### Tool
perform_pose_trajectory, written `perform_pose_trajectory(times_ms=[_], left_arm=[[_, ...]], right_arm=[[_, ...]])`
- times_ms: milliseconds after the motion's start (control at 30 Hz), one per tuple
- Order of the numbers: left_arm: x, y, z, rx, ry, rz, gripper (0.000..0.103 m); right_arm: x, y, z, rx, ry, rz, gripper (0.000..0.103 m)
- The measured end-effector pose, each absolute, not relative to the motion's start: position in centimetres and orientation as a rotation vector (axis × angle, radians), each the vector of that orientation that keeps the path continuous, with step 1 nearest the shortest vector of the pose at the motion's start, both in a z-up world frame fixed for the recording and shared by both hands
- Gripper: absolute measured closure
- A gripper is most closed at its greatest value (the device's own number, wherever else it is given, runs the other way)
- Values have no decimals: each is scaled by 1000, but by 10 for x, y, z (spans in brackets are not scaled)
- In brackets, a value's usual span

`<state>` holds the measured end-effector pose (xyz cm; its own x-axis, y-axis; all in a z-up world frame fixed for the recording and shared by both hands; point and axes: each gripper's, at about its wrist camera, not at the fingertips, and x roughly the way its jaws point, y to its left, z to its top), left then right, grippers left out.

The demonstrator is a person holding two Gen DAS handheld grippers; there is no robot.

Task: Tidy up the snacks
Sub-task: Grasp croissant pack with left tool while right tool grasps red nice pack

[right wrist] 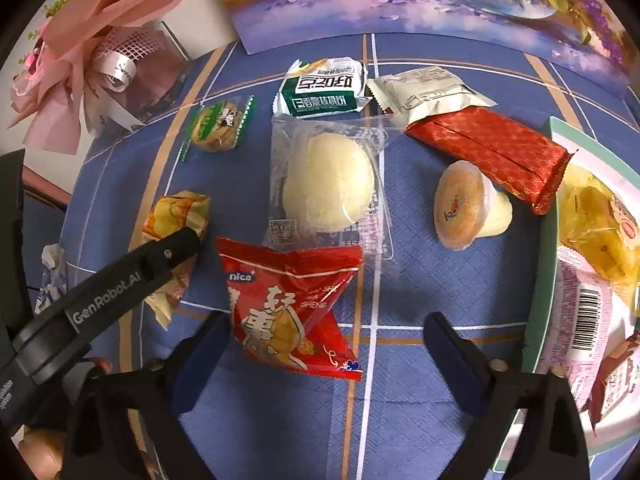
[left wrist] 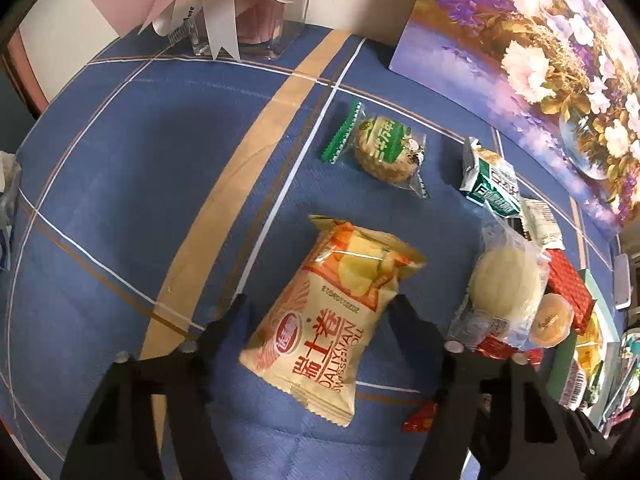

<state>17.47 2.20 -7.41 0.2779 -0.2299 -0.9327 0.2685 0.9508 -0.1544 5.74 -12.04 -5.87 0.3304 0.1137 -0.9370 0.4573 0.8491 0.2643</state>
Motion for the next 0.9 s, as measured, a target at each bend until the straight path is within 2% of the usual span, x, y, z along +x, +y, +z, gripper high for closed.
perform_pose_trajectory(times_ms=[67, 133, 233, 400, 900], left_arm=[[174, 22, -72, 48, 1246, -334, 46], [173, 21, -71, 45, 1249, -343, 57], [170, 21, -67, 52, 1251, -336, 63], [164, 22, -62, 51, 1255, -316, 65], [141, 27, -6, -10, 1136, -304, 65]], right_arm=[[55, -124, -59, 560, 1231, -232, 18], [52, -126, -57, 574, 1226, -217, 31], [51, -124, -55, 580, 1218, -193, 43], [53, -117, -52, 589, 1210, -158, 61], [38, -129, -16, 594, 1145, -153, 64]])
